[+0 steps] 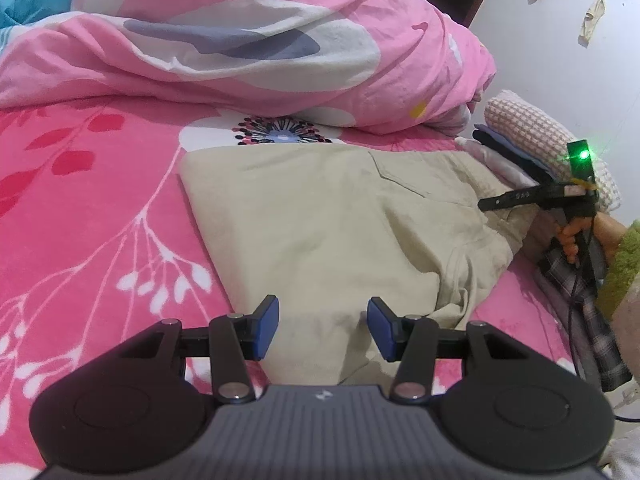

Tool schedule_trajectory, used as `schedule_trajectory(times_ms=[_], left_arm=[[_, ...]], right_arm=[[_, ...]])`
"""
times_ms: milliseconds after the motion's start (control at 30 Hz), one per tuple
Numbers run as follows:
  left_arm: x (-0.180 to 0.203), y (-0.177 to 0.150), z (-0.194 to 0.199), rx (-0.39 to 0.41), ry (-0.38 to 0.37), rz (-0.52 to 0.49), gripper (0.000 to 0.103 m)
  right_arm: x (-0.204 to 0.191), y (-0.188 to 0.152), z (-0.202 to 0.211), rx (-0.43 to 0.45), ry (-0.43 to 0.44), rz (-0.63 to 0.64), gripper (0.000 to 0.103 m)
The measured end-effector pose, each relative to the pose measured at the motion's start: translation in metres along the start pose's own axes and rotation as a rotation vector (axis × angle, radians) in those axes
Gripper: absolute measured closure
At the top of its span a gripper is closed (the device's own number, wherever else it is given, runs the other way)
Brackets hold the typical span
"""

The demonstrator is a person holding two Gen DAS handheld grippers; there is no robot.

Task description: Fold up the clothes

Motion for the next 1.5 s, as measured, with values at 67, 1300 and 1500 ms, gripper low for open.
schedule_trajectory(times_ms=[67, 1300, 1500], left_arm=[[-0.002, -0.001, 0.0, -0.001, -0.009, 0.008, 0.053], [-0.095, 0.027, -0.025, -0.065, -0.255, 0.507, 0.053], [-0.095, 0.039, -0.068, -0.104, -0.246, 0.52, 0.056]], right_arm=[[-0.003, -0.002, -0.002, -0.002, -0.05, 0.037, 0.075], [-0.202, -0.134, 0.055, 0.236, 0.612, -0.612, 0.022], [-0.238, -0.126, 0.016, 0.262, 0.571, -0.607, 0.02]])
Point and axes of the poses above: each gripper's, at about its wrist camera, not at the fingertips, and z roughly against the way its jaws point, x to its right, y to its top, the point moved 8 cm from there along -z, roughly the way its jaws point, and after that the axes turned 11 degrees about y, right-handed, at the moved point
